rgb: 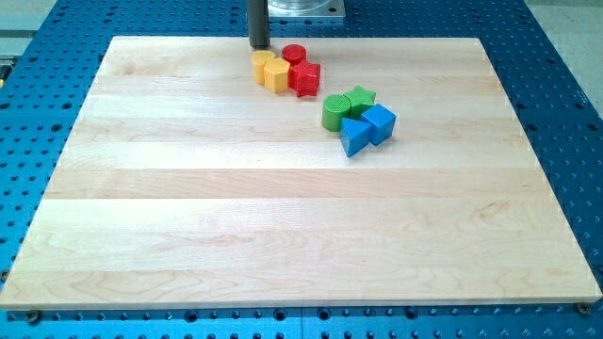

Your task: Move the yellow heart to the top left corner of the board

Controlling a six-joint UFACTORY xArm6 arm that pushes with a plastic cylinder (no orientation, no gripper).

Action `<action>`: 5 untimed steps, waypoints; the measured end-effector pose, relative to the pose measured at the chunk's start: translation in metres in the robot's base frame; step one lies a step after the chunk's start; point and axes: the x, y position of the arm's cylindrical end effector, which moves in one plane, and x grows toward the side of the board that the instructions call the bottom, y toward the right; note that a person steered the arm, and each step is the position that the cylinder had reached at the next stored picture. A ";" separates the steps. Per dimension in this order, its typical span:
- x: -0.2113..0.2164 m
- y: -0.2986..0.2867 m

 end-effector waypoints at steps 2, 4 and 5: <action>0.003 0.004; 0.069 0.040; 0.069 0.032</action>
